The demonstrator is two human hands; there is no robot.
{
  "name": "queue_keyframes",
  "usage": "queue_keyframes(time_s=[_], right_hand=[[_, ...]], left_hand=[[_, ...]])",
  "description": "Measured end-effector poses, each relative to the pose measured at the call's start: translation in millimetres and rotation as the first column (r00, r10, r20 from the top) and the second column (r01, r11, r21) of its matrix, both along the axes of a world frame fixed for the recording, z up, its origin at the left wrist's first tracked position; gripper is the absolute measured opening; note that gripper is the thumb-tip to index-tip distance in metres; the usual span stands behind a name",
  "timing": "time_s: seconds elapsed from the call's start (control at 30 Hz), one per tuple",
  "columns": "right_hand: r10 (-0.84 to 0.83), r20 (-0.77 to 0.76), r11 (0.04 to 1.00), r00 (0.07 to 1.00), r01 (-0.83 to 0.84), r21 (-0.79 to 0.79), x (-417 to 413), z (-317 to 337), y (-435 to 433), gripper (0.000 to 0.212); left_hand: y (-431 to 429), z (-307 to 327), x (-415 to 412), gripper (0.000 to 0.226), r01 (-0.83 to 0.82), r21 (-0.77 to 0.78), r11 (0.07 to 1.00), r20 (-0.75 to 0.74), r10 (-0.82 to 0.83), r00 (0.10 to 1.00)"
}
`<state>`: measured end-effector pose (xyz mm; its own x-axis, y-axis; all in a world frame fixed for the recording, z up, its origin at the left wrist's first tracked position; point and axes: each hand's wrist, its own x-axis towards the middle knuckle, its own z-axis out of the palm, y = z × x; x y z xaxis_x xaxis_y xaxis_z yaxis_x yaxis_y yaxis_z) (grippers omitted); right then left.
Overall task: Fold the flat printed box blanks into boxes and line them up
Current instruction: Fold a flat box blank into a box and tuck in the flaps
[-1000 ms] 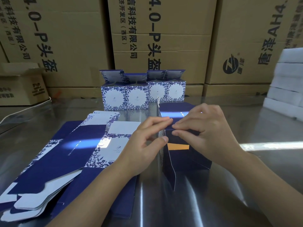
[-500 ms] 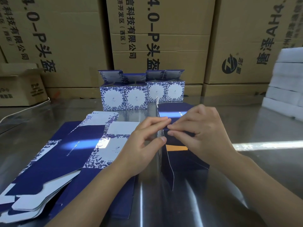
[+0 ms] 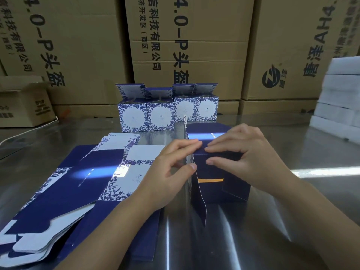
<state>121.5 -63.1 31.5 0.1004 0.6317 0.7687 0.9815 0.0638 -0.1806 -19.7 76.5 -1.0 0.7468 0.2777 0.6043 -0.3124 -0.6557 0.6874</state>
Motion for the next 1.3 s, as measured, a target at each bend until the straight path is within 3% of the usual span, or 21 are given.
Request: queue_keyframes(time_s=[0.37, 0.97, 1.3], right_hand=[[0.028, -0.194, 1.000, 0.981, -0.026, 0.012, -3.1, -0.6, 1.6, 0.014], [0.045, -0.266, 0.995, 0.963, -0.065, -0.069, 3.1, 3.1, -3.7, 0.021], [0.072, -0.309, 0.995, 0.948, -0.088, -0.039, 3.4, -0.5, 0.2, 0.020]], left_hand=[[-0.9, 0.3, -0.2, 0.041, -0.005, 0.012, 1.000, -0.009, 0.005, 1.000], [3.1, -0.8, 0.0, 0.042, -0.033, 0.065, 0.997, -0.035, 0.035, 0.999], [2.6, -0.7, -0.7, 0.041, -0.058, 0.091, 0.994, -0.033, 0.061, 0.998]])
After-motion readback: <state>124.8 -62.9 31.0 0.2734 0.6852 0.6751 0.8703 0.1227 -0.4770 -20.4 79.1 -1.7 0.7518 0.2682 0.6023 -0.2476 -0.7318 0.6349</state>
